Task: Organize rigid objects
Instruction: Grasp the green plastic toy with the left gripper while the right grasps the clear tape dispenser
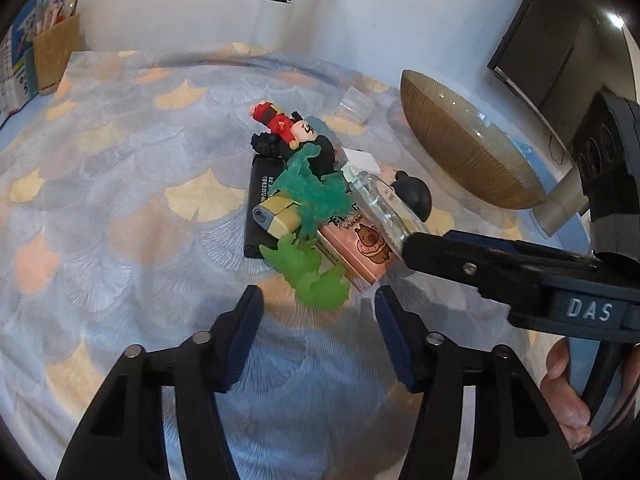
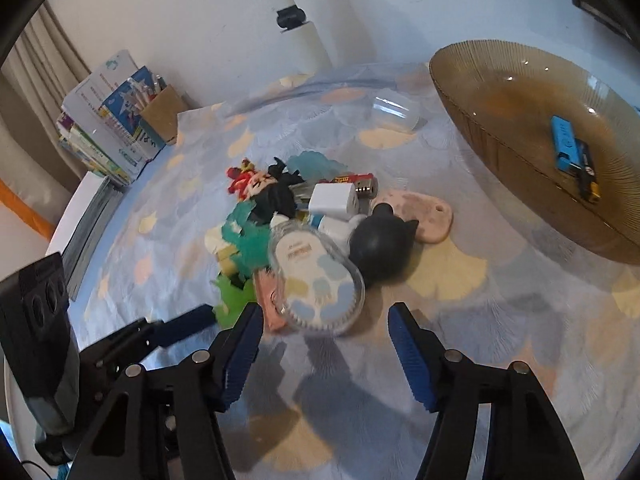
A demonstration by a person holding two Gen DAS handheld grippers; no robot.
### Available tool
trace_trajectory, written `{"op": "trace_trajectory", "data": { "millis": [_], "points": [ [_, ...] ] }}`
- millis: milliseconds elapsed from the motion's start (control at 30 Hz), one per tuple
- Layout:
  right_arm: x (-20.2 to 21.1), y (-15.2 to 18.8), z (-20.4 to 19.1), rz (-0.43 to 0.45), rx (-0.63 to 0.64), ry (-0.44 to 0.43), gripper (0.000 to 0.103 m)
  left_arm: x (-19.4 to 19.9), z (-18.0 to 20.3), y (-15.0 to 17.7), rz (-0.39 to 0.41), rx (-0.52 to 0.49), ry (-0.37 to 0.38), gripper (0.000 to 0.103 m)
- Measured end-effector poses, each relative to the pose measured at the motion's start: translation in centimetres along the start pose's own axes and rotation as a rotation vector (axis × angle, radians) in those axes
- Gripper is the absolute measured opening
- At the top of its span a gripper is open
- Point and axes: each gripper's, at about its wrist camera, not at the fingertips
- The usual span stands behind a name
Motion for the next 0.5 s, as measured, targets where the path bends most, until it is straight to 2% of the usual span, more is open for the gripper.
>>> {"op": "trace_trajectory", "data": {
  "millis": [133, 200, 233, 267, 300, 500],
  "points": [
    [-1.0, -0.6, 0.7, -0.016, -0.009, -0.015, 0.064, -0.3, 0.3, -0.2, -0.001, -0.002, -0.002, 0.039],
    [-1.4, -0.8, 1.0, -0.017, -0.021, -0.029, 0.064, -0.4, 0.2, -0.5, -0.005, 0.006, 0.003, 0.028],
    [-1.6, -0.9, 1.0, -0.016, -0.023, -0.033, 0.062, -0.5, 0.0, -0.5, -0.009, 0.013, 0.011, 0.027],
    [-1.7, -0.9, 1.1, -0.014, -0.023, -0.044, 0.053, -0.5, -0.2, -0.4, -0.010, 0.023, 0.021, 0.027],
    [-1.7, -0.8, 1.1, -0.017, -0.023, -0.050, 0.048, -0.5, -0.3, -0.4, -0.010, 0.029, 0.024, 0.027],
    [-0.4, 0.1, 1.0, 0.008, -0.017, -0.016, 0.048, 0.3, -0.6, 0.5, -0.010, 0.010, 0.021, 0.024]
  ]
}}
Point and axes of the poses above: each gripper's, at about its wrist camera, not at the fingertips, and x roughly against the way its jaws point, z to its right, y to its underside, and after that the axes turned 15 degrees about -y, right-handed
